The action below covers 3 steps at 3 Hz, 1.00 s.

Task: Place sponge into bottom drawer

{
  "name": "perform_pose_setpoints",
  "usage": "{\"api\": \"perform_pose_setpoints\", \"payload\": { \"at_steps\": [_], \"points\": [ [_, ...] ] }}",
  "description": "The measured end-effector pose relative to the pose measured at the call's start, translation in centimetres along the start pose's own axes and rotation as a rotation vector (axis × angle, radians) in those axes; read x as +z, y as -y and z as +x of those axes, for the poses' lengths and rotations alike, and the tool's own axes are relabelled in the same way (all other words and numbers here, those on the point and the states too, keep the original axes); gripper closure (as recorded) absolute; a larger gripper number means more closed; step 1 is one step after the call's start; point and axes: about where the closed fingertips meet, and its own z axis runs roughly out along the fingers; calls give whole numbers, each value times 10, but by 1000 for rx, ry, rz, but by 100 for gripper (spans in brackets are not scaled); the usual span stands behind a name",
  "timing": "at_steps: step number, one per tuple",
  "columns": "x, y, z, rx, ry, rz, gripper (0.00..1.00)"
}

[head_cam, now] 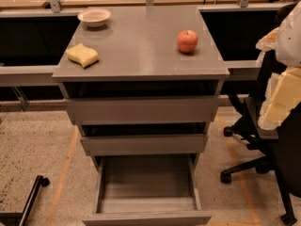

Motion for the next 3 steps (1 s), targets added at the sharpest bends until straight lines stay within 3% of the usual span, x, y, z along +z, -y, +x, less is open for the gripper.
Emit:
{"api": "perform_pose_setpoints", "payload": {
  "at_steps": [2, 3],
  "points": [
    [-2, 3, -6, -1, 31, 7, 0],
    [-1, 29, -67, -75, 177, 15, 0]
  ]
}}
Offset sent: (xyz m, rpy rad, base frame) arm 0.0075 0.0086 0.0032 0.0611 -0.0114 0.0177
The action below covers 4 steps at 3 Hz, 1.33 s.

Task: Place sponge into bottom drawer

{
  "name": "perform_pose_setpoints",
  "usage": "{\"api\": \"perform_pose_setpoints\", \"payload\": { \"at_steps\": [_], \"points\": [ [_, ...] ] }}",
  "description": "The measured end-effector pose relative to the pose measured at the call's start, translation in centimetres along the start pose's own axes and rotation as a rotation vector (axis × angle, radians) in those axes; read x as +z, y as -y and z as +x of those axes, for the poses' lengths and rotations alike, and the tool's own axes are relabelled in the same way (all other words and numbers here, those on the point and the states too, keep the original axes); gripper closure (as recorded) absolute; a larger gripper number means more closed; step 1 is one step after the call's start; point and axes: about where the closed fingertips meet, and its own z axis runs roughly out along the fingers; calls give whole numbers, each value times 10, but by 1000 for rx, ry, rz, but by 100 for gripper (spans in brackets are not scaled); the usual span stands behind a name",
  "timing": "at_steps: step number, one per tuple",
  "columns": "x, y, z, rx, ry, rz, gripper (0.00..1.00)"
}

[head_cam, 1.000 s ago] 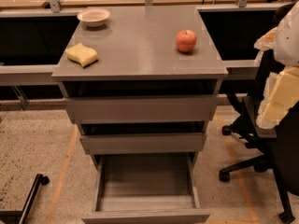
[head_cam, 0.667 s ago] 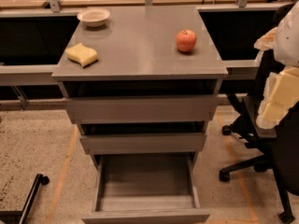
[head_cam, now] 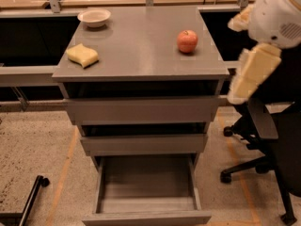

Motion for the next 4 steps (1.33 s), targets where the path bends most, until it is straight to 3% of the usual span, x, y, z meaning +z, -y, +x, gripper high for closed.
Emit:
{"api": "perform_pose_setpoints", "payload": {
  "at_steps": [1, 2, 3, 4],
  "points": [
    [7, 22, -51, -92, 60, 4, 0],
    [6, 24, -59, -104, 70, 10, 0],
    [4, 23, -54, -63, 75, 15, 0],
    [24, 34, -68, -27, 128, 15, 0]
  ]
}}
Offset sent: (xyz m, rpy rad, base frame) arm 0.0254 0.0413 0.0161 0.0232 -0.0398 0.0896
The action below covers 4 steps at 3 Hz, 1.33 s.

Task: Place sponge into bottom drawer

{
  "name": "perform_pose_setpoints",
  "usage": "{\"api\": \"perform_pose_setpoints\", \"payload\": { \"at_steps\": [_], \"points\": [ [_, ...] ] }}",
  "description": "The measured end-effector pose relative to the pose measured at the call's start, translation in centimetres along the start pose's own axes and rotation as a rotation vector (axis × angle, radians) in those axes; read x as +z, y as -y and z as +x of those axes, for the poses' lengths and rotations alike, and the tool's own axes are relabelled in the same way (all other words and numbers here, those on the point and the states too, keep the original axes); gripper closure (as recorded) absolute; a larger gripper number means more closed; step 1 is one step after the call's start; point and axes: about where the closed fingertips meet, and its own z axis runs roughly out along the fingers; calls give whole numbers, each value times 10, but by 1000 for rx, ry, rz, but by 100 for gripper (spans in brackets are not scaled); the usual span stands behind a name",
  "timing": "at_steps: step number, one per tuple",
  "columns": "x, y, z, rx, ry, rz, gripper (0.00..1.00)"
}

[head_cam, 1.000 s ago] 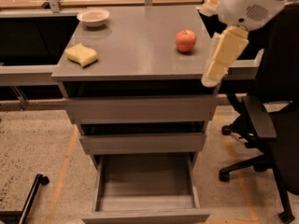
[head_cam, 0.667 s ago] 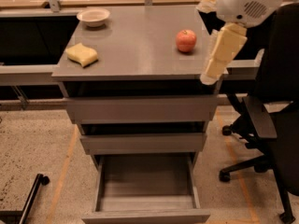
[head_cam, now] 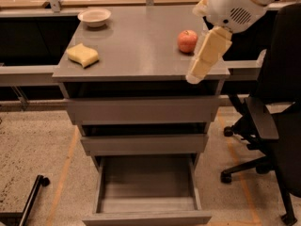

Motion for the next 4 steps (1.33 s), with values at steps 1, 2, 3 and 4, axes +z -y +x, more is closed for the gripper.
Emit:
{"api": "perform_pose_setpoints", "payload": {
  "at_steps": [1, 2, 3, 4],
  "points": [
    [35, 30, -22, 37, 119, 6, 0],
    [69, 52, -38, 69, 211, -22, 0],
    [138, 90, -69, 88, 293, -90, 0],
    [142, 92, -74, 84, 299, -95, 0]
  ]
}}
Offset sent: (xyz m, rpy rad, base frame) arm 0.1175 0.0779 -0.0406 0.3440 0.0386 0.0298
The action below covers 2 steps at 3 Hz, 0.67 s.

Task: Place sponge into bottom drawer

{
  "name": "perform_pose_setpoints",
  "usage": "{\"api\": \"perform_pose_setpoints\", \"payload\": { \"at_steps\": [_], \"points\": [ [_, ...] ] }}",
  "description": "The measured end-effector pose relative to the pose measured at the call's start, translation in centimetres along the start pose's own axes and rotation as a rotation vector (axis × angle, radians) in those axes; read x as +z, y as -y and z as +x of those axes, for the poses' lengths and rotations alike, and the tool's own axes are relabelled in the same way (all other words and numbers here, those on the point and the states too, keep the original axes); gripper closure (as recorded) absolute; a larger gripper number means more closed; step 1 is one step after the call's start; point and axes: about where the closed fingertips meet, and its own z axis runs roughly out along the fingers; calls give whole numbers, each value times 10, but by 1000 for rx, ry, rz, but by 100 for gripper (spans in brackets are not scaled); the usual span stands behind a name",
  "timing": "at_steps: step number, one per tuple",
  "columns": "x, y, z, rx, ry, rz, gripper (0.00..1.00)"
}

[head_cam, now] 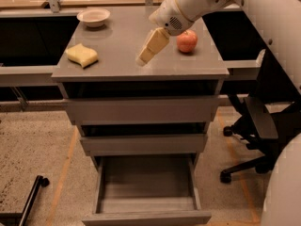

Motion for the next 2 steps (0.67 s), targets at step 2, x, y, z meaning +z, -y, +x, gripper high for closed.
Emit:
{"api": "perform_pose_setpoints", "payload": {
  "at_steps": [2],
  "points": [
    [43, 5, -7, 82, 75, -14, 0]
  ]
}}
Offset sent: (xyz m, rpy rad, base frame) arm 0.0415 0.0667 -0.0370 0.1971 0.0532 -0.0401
